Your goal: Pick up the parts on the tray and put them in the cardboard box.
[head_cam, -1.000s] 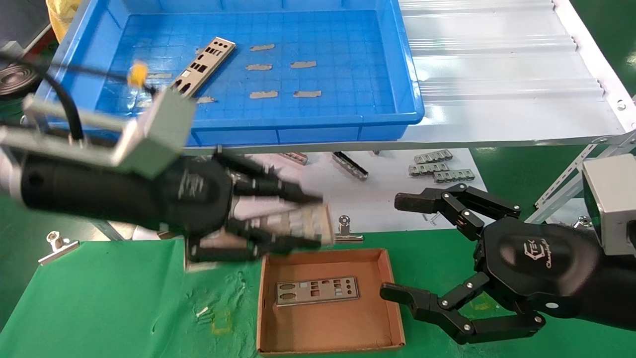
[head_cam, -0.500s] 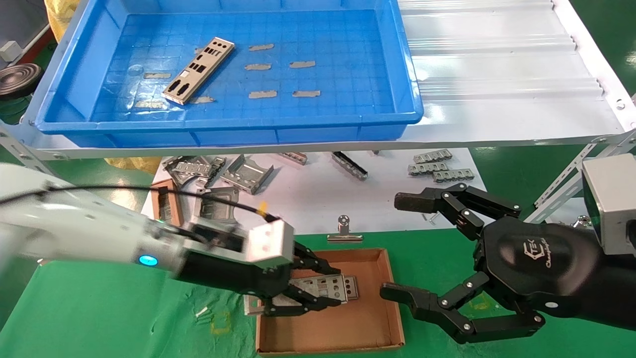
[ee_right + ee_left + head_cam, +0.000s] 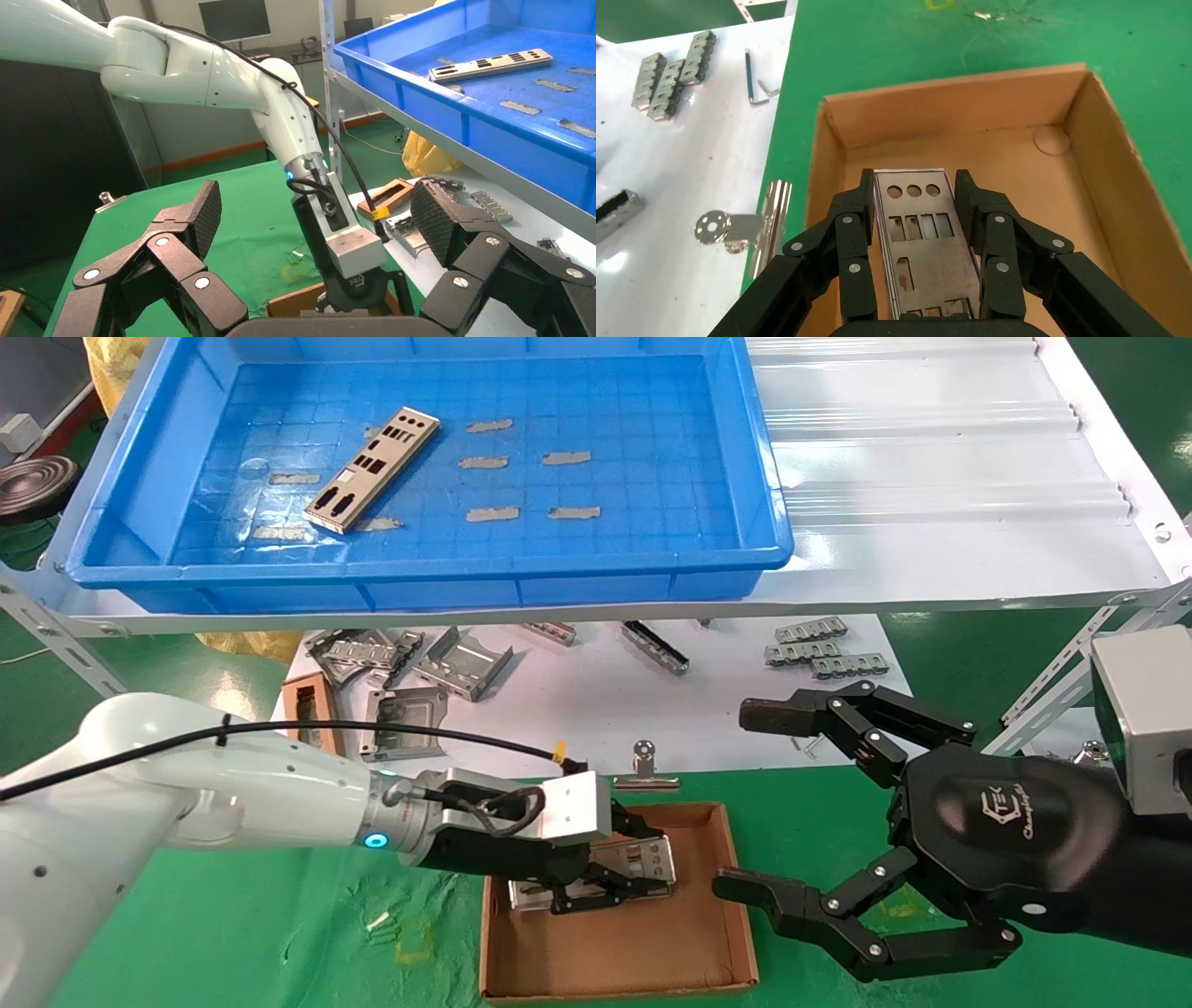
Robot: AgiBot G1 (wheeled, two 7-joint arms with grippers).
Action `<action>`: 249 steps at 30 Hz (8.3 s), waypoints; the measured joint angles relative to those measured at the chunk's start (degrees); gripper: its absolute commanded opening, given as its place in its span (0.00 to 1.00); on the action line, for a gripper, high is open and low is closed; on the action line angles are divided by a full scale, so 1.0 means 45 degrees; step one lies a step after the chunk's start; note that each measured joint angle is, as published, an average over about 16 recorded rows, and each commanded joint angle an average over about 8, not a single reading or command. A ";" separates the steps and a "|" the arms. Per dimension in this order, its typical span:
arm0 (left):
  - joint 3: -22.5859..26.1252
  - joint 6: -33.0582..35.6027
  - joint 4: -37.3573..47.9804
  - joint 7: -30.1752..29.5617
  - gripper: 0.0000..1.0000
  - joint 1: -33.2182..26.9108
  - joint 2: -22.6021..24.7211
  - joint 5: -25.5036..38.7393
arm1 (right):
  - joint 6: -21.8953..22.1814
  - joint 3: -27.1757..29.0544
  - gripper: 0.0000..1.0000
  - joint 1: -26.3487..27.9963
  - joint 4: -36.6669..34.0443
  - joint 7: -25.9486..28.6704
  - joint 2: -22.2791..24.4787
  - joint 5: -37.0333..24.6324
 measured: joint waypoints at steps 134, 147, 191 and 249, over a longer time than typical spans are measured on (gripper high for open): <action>-0.8708 0.3075 -1.2023 -0.7659 1.00 0.6139 -0.8918 -0.5064 | 0.0007 0.0003 1.00 -0.0008 -0.0007 -0.0001 0.0003 0.0008; -0.8675 0.3065 -1.1966 -0.7639 1.00 0.6116 -0.8883 -0.5043 | 0.0007 0.0003 1.00 -0.0008 -0.0007 -0.0001 0.0003 0.0007; -0.8652 0.3061 -1.1933 -0.7624 1.00 0.6099 -0.8863 -0.5031 | 0.0007 0.0003 1.00 -0.0008 -0.0007 -0.0001 0.0003 0.0005; -0.8652 0.3061 -1.1932 -0.7624 1.00 0.6098 -0.8862 -0.5032 | 0.0007 0.0003 1.00 -0.0008 -0.0007 -0.0001 0.0004 0.0004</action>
